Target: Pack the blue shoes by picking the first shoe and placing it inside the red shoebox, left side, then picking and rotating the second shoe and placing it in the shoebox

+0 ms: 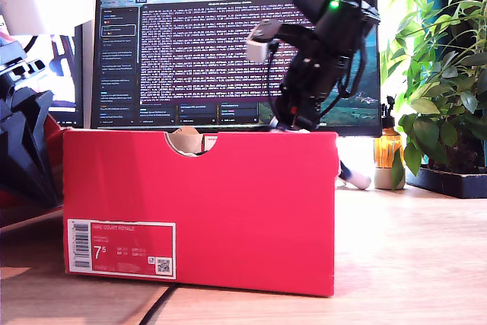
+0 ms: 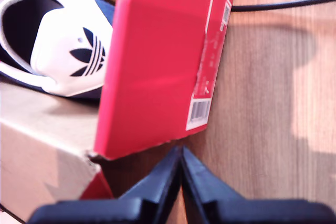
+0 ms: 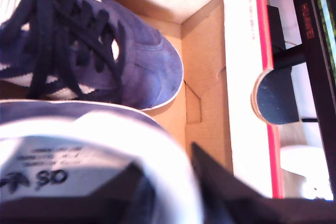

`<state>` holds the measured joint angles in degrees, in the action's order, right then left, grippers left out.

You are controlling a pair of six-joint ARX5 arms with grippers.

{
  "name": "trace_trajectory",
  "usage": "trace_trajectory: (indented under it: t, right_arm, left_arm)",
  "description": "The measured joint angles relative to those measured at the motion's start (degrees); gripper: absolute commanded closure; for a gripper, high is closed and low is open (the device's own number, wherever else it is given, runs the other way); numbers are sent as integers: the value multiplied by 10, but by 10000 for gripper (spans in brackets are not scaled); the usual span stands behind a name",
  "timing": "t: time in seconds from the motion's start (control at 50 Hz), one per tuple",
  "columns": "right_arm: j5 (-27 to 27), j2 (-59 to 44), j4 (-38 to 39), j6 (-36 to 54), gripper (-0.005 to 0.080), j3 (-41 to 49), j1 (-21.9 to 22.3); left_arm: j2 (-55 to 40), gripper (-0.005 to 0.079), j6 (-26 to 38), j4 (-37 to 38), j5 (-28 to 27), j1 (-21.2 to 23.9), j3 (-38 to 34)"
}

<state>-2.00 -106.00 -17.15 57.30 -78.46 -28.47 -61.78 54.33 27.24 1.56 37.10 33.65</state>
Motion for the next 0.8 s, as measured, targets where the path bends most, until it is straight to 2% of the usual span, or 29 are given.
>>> trace_trajectory:
  t: [0.2,0.34,0.42,0.52,0.64,0.66,0.7,0.72,0.8]
  right_arm:
    - [40,-7,0,0,468,-1,-10]
    - [87,-7,5,-3,480,-3,-13]
    - [108,-7,-1,-38,558,-11,-13]
    - [127,-7,-21,-84,775,-31,-25]
    - [130,-7,-37,-146,761,-96,-36]
    - [130,-7,-39,-192,761,-108,-36]
    - [130,-6,-44,-198,760,-131,-39]
    - [130,-5,-49,-238,760,-142,-39]
    - [130,-3,-78,-296,760,-178,-40]
  left_arm:
    - [0,761,0,0,0,0,0]
    - [0,761,-1,0,-11,0,0]
    - [0,761,-1,0,-17,0,0]
    - [0,761,-1,-1,-25,0,0]
    - [0,761,-1,-4,-29,0,0]
    - [0,761,-1,-3,-30,0,0]
    - [0,761,-1,-2,-31,0,0]
    - [0,761,-1,-2,-32,0,0]
    - [0,761,-2,-2,-34,0,0]
